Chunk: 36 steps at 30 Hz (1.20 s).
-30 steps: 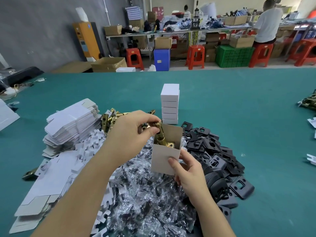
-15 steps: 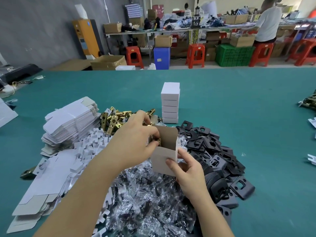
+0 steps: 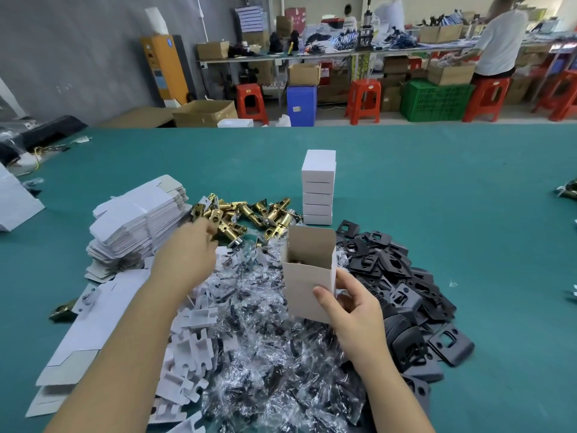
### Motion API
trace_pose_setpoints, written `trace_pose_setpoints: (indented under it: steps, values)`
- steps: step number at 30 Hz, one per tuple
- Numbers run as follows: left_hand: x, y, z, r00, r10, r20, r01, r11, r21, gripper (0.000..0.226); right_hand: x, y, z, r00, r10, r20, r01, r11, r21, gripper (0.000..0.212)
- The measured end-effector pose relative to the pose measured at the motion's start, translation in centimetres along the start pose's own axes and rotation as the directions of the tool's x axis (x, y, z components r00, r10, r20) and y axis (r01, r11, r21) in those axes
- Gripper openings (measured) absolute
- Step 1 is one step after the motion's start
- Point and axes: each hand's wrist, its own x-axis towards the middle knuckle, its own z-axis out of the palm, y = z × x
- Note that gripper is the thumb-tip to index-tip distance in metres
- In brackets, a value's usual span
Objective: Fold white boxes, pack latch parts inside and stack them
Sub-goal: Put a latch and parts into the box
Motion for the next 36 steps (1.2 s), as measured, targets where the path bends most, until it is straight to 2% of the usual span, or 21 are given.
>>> trace_pose_setpoints:
  steps: [3, 7, 9, 12, 16, 26, 28, 31, 36]
  values:
    - [0.3, -2.6, 1.8, 0.98, -0.103, 0.169, 0.076, 0.984, 0.16, 0.038, 0.1, 0.0, 0.0, 1.0, -0.029, -0.011, 0.03, 0.999, 0.018, 0.036]
    - [0.3, -3.9, 3.4, 0.965, -0.135, 0.224, 0.093, 0.978, 0.189, 0.044, 0.1, -0.2, 0.1, 1.0, -0.029, 0.0, 0.029, 0.999, 0.012, 0.046]
    - [0.5, -3.9, 3.6, 0.965, -0.139, 0.223, 0.097, 0.977, 0.191, 0.046, 0.1, 0.0, 0.1, 1.0, -0.03, 0.002, 0.03, 1.0, 0.006, 0.047]
    - [0.9, -3.9, 3.7, 0.966, -0.155, 0.205, 0.119, 0.977, 0.177, 0.043, -0.1, -0.1, 0.2, 1.0, -0.015, -0.012, 0.015, 1.0, 0.011, 0.035]
    - [1.3, -3.7, 3.5, 0.967, -0.177, 0.185, 0.159, 0.981, 0.108, 0.03, -0.1, -0.1, 0.1, 1.0, -0.008, -0.005, 0.008, 1.0, 0.01, 0.043]
    - [1.2, -3.8, 3.8, 0.968, -0.187, 0.166, 0.175, 0.981, 0.086, 0.042, 0.0, 0.2, 0.0, 1.0, 0.015, -0.005, -0.015, 1.0, 0.024, 0.045]
    - [1.3, -3.9, 3.8, 0.971, -0.192, 0.146, 0.179, 0.979, 0.095, 0.034, 0.0, 0.3, 0.0, 1.0, 0.024, -0.004, -0.024, 0.999, 0.026, 0.051]
    - [1.4, -3.9, 3.6, 0.971, -0.2, 0.134, 0.187, 0.977, 0.102, 0.018, 0.0, 0.3, 0.0, 1.0, 0.025, -0.007, -0.025, 0.999, 0.031, 0.048]
    - [1.0, -3.4, 2.7, 0.978, -0.184, 0.094, 0.177, 0.981, 0.085, 0.017, 0.0, 0.1, 0.0, 1.0, 0.03, -0.007, -0.03, 0.999, 0.032, 0.041]
